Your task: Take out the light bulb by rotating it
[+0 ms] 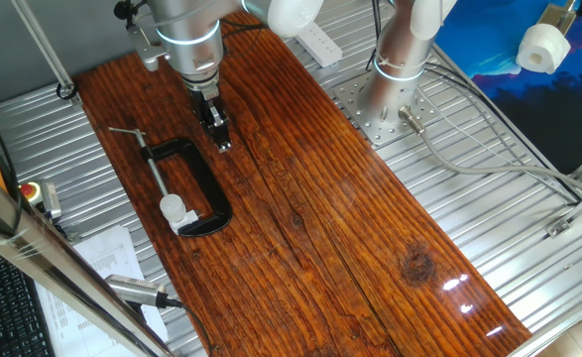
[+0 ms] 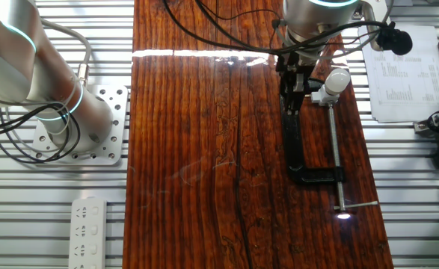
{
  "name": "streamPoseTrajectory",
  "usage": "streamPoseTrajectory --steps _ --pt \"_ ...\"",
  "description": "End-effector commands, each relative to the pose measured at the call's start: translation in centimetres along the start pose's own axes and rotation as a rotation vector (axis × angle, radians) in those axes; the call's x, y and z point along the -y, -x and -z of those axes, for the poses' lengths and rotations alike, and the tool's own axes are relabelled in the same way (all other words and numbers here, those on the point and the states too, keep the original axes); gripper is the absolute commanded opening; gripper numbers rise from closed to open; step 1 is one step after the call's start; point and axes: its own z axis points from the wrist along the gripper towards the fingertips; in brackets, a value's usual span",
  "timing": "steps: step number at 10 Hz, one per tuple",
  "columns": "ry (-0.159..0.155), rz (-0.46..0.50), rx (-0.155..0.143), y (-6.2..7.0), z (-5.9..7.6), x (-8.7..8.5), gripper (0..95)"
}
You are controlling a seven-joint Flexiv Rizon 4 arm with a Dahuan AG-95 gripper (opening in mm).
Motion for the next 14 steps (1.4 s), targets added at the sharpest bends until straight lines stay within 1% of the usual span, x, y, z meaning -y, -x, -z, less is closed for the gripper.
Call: streamPoseTrajectory --steps 1,3,6,8,9,11,12,13,14 --pt "0.014 0.09 -0.016 0.1 0.0 0.0 0.0" --pt "0.014 0.09 -0.014 0.2 0.1 -0.1 0.0" --pt "0.013 0.091 -0.018 0.8 0.4 -0.2 0.0" --pt "0.012 0.099 -0.017 1.6 0.5 -0.2 0.0" --pt "0.011 0.109 -0.017 2.3 0.4 -0.2 0.0" --pt "0.011 0.13 -0.017 3.3 0.1 -0.2 0.0" --pt "0.012 0.143 -0.016 4.2 -0.2 -0.2 0.0" --pt "0.013 0.149 -0.017 4.8 -0.3 -0.3 0.0" --pt "0.013 0.161 -0.019 6.0 -0.4 -0.6 0.0"
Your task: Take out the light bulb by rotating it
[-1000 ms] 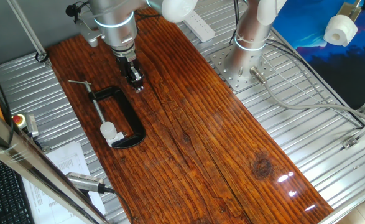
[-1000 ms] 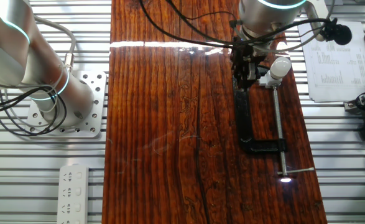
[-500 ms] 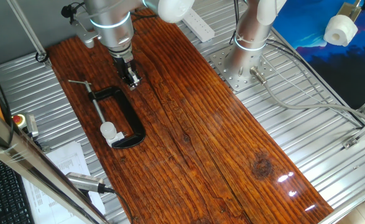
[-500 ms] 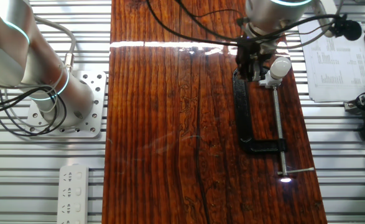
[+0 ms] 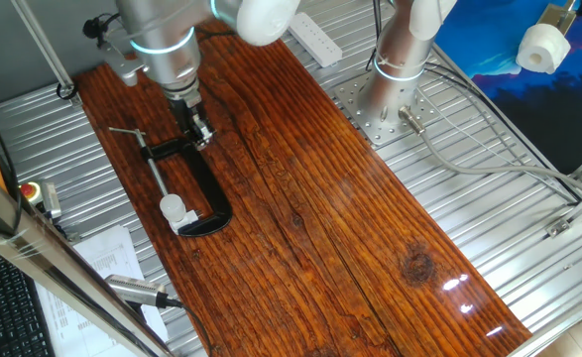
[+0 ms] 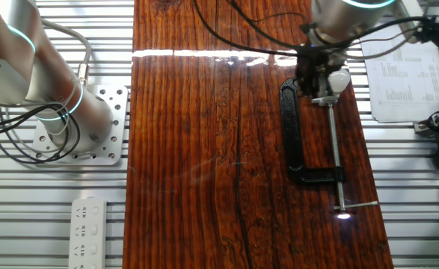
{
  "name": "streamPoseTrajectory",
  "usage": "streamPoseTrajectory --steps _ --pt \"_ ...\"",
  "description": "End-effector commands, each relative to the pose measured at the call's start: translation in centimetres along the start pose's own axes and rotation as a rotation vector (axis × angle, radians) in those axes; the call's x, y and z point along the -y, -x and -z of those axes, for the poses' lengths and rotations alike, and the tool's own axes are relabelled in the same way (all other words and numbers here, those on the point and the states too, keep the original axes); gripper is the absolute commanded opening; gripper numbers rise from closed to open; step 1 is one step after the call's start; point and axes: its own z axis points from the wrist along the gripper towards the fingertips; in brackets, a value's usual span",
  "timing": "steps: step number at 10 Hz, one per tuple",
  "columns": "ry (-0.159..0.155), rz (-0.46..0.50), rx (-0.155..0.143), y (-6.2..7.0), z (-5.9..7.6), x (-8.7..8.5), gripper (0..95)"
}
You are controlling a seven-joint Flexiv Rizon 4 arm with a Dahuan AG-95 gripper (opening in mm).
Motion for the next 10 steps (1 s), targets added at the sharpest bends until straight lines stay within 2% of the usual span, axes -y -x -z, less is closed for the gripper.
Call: streamPoseTrajectory --steps 1,3,4,5,7,10 --pt "0.003 0.021 -0.011 1.7 -0.1 -0.2 0.0" --pt "0.003 0.029 -0.017 2.9 -0.5 -0.4 0.0" --pt "0.006 0.036 -0.008 3.8 -0.8 -0.4 0.0" --pt "0.008 0.067 -0.014 4.8 -0.6 -0.7 0.0" --pt "0.003 0.09 -0.038 5.1 -0.6 -1.0 0.0" --pt "-0.001 0.074 -0.043 5.5 -1.8 -1.2 0.0"
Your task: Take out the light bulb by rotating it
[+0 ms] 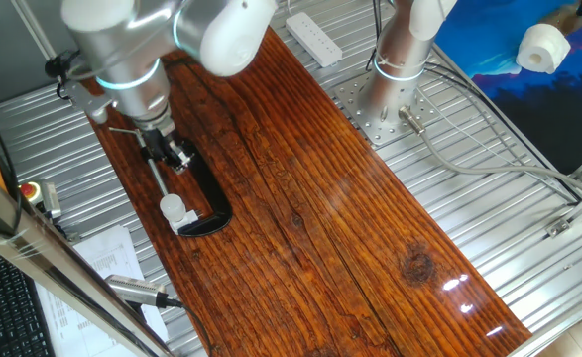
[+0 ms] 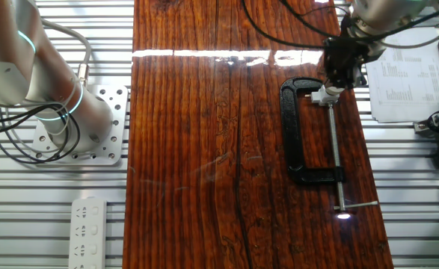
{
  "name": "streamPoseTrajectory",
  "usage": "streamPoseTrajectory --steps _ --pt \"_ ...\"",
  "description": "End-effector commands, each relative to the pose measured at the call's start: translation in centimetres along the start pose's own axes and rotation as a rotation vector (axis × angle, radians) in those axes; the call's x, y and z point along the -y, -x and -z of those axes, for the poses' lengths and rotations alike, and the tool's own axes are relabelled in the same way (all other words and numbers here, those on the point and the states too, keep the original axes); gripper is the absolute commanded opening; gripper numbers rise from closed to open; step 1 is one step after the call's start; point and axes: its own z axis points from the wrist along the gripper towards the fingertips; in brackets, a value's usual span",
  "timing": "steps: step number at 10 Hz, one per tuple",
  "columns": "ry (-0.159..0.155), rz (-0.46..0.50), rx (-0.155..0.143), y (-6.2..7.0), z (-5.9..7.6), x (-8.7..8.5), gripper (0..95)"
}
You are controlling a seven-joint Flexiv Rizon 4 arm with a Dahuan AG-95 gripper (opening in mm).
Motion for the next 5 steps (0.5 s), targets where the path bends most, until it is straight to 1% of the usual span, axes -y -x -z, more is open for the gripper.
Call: streamPoseTrajectory --steps 1,4,5 --pt "0.003 -0.035 0.004 0.21 -0.24 0.05 0.0" --pt "0.002 -0.044 0.005 0.32 -0.3 0.05 0.0" --pt "0.007 -0.049 -0.011 0.2 -0.29 0.06 0.0"
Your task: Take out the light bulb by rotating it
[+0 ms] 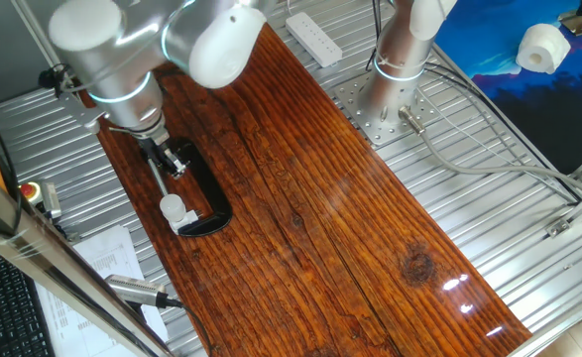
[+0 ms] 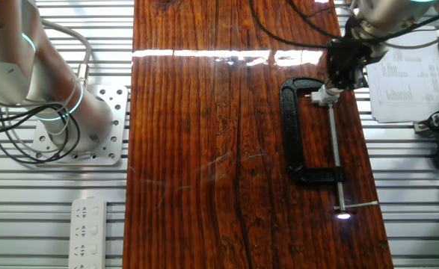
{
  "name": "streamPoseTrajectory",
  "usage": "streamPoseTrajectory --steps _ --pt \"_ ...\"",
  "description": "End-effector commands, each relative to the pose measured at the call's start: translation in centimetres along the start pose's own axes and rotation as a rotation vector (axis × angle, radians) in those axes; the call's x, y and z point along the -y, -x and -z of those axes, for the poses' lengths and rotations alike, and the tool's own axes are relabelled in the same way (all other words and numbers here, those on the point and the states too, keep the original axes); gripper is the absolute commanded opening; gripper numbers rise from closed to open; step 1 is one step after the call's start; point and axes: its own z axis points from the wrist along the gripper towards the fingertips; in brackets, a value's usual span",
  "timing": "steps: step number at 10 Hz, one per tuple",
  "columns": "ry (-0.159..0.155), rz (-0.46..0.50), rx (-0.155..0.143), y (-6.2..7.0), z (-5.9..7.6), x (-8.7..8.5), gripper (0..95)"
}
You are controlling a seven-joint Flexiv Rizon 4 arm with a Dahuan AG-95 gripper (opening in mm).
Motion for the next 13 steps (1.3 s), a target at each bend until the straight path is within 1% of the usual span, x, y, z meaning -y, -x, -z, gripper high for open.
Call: streamPoseTrajectory --steps 1,3,6,7,8,9,10,11,12,13 --pt "0.009 0.001 -0.032 0.2 0.0 0.0 0.0" --pt "0.003 0.023 -0.041 0.2 0.0 0.0 0.0" --pt "0.002 0.012 -0.03 0.2 0.0 0.0 0.0" --pt "0.009 0.02 -0.016 0.2 0.0 0.0 0.0" --pt "0.005 0.05 0.008 0.7 0.4 0.0 19.0" --pt "0.004 0.06 0.012 1.0 0.5 0.0 38.0" --pt "0.007 0.085 0.015 1.9 0.9 -0.1 38.0" --pt "0.004 0.096 0.009 2.4 1.1 -0.1 38.0" --pt "0.0 0.097 0.004 3.0 1.2 -0.2 57.0" --pt "0.0 0.1 0.007 3.4 1.1 -0.2 57.0"
